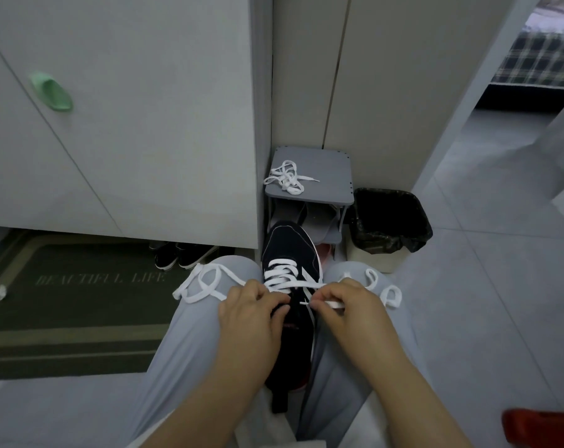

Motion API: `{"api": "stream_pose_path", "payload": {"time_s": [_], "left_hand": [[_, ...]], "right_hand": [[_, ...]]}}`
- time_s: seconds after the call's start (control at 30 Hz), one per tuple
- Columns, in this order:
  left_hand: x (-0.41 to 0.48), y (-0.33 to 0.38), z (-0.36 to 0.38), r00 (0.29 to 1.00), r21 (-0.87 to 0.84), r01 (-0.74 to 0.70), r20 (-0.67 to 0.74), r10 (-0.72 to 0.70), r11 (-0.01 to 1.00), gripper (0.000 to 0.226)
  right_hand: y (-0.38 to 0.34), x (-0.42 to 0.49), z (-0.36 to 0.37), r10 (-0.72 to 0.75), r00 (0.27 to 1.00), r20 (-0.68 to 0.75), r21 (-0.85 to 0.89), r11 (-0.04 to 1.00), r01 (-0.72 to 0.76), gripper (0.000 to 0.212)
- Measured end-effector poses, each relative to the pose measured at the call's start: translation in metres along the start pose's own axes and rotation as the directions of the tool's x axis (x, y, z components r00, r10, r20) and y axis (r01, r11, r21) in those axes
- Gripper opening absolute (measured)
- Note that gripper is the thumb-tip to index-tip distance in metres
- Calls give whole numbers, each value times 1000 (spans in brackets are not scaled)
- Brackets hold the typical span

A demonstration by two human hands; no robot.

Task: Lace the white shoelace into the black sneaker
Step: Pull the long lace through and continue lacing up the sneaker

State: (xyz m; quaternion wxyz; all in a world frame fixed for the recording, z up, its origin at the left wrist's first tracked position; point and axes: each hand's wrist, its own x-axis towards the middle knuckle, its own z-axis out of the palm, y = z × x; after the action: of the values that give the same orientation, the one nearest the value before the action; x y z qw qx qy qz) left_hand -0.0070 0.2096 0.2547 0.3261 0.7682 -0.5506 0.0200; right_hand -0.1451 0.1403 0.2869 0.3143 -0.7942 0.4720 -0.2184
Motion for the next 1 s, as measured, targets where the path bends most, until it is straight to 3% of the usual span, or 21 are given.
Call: {"api": "stream_pose_path", "payload": {"time_s": [0.23,0.33,0.5,0.7,0.8,0.9,1.0], "left_hand": [[-1,2,3,999,-59,53,8,-53,997,20],[-1,2,3,999,-73,53,13,-52,996,24],[0,2,5,998,-97,60,6,-60,993,24],[-1,3,5,998,-129,55,-5,-56,990,19],[0,1,6,999,-145,41,-14,-43,989,16],[5,-1,7,999,-170,46,9,-45,984,17],[9,0,6,998,-134,52,51,-46,990,15]], "right_hand": [[2,1,3,-9,1000,-23,-21,1000,9,11],[-3,0,3,-13,1000,17,-112,994,15,14],[-10,1,4,-48,998,41,-266,962,58,19],[-11,0,4,-103,994,49,-278,954,112,21],[-9,3,7,-99,995,32,-212,972,104,18],[-2,7,12,-78,995,-66,-5,997,78,9],[2,8,14,-75,992,-105,37,996,79,6]]}}
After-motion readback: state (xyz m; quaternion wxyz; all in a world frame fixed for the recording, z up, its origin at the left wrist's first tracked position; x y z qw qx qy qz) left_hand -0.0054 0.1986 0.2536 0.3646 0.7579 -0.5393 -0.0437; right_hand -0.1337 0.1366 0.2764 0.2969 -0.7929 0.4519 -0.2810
